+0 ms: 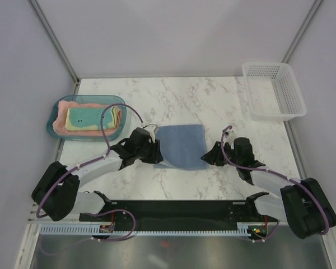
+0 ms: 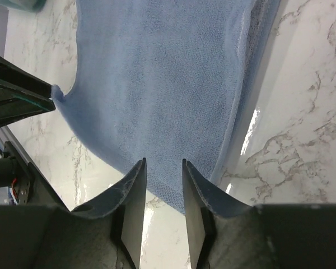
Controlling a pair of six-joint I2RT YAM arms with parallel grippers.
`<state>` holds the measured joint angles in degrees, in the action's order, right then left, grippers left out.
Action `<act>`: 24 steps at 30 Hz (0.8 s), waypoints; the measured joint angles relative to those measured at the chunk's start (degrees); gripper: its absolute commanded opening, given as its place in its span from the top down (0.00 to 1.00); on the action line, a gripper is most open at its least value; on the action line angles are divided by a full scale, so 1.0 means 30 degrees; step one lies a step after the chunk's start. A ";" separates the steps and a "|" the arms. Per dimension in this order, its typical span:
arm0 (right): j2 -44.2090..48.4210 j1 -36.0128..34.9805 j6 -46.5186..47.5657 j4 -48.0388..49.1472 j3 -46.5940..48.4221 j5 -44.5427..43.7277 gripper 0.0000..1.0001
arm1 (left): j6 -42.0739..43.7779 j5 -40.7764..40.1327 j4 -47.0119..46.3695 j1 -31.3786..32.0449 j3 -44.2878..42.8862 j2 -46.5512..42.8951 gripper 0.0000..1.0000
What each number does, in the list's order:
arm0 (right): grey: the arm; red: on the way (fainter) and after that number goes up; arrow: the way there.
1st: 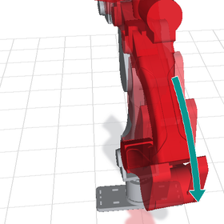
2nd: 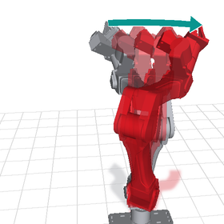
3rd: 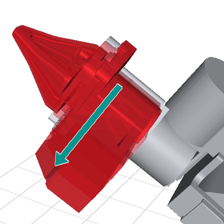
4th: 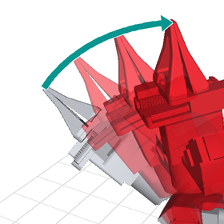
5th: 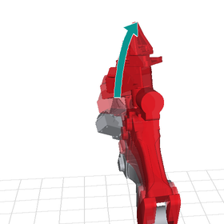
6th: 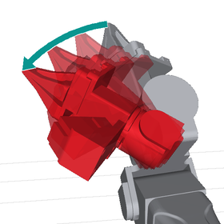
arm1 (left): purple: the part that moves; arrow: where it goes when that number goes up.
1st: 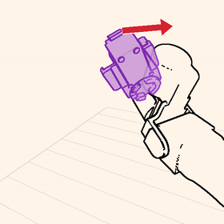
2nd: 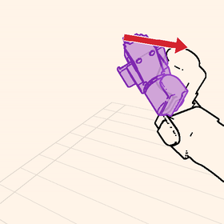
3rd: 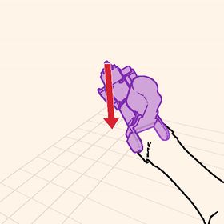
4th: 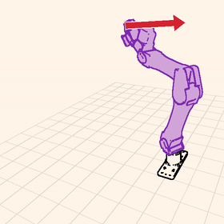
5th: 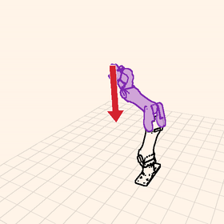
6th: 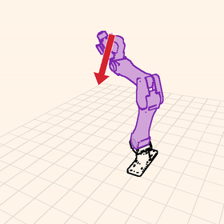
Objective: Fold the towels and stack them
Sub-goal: Fold the towel
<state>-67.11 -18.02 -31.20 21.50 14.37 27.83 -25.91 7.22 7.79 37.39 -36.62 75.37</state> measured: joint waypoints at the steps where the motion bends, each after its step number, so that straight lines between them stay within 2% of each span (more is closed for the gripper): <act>1: 0.0058 -0.0015 -0.0029 -0.0124 0.0000 -0.0080 0.59 | -0.0073 -0.0095 0.0146 0.0000 0.0007 -0.0007 0.49; 3: 0.0430 -0.0007 -0.0117 -0.0889 0.0080 -0.0262 0.56 | -0.0219 -0.0423 0.0568 0.0000 0.0000 -0.0131 0.46; 4: 0.0692 -0.0015 -0.0138 -0.1464 0.0204 -0.0372 0.55 | -0.0291 -0.0619 0.0947 -0.0007 -0.0036 -0.0284 0.41; 7: 0.1712 -0.0015 -0.0153 -0.3504 0.1173 -0.0918 0.53 | -0.0648 -0.1450 0.2157 0.0000 -0.0393 -0.1137 0.34; 12: 0.2004 -0.0015 0.0240 -0.5340 0.3818 -0.2004 0.58 | -0.0925 -0.2499 0.3439 -0.0131 -0.2652 -0.1712 0.36; 17: -0.1035 0.0109 0.1290 -0.6076 0.7045 -0.2878 0.59 | -0.0845 -0.2674 0.3796 -0.1537 -0.6164 0.1428 0.41; 24: -0.7198 0.1144 0.2761 -0.6776 1.1322 -0.2004 0.60 | -0.0248 -0.1209 0.4073 -0.4306 -0.8524 0.6033 0.47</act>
<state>-88.71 -14.59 -22.92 1.17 48.34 21.82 -26.65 3.60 20.01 24.47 -62.19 93.47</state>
